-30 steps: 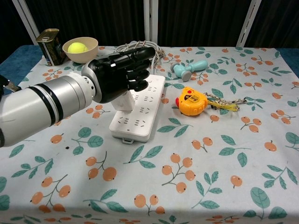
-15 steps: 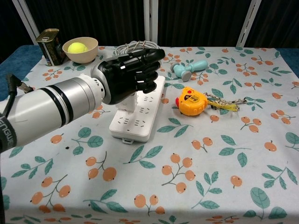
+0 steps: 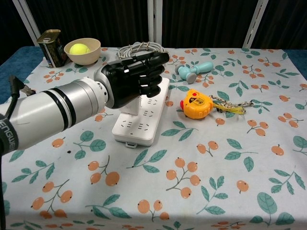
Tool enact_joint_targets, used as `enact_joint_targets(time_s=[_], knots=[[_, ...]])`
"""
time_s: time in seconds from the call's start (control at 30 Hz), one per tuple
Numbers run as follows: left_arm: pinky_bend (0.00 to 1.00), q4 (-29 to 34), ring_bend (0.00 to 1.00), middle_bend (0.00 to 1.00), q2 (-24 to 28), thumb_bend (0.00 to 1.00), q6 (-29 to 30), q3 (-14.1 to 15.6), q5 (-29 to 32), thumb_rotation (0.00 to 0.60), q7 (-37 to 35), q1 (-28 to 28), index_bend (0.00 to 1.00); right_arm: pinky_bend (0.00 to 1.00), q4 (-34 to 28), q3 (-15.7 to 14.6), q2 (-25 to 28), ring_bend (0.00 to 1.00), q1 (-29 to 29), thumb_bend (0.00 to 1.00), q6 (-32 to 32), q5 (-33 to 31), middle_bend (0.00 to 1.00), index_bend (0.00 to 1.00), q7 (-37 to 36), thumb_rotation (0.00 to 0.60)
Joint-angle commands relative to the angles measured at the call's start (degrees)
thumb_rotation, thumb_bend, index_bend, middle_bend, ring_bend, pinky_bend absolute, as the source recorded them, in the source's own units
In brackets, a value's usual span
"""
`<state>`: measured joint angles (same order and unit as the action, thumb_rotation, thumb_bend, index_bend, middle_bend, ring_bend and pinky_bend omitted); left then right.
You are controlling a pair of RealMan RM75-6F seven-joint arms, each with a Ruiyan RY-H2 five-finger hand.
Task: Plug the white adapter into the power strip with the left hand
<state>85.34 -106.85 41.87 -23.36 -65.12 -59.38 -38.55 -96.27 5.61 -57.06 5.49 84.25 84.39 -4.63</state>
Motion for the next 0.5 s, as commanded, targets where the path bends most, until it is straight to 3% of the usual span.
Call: enact_joint_targets(time_s=[0.03, 0.23, 0.5], knots=[[0.80, -0.2, 0.77, 0.83, 0.0, 0.42, -0.3, 0.0, 0.1, 0.600, 0.0, 0.1, 0.76, 0.00, 0.0, 0.0, 0.0, 0.00, 0.0, 0.12, 0.0, 0.0, 0.09, 0.07, 0.1, 0.600], [0.80, -0.1, 0.77, 0.83, 0.2, 0.42, -0.6, 0.0, 0.2, 0.600, -0.4, 0.7, 0.76, 0.00, -0.2, 0.0, 0.0, 0.00, -0.1, 0.12, 0.0, 0.0, 0.09, 0.07, 0.2, 0.600], [0.78, 4.1, 0.73, 0.79, 3.4, 0.42, 3.1, -3.2, -4.2, 0.600, -1.8, 1.8, 0.75, 0.00, -0.4, 0.0, 0.2, 0.00, -0.2, 0.12, 0.4, 0.2, 0.09, 0.07, 0.2, 0.600]])
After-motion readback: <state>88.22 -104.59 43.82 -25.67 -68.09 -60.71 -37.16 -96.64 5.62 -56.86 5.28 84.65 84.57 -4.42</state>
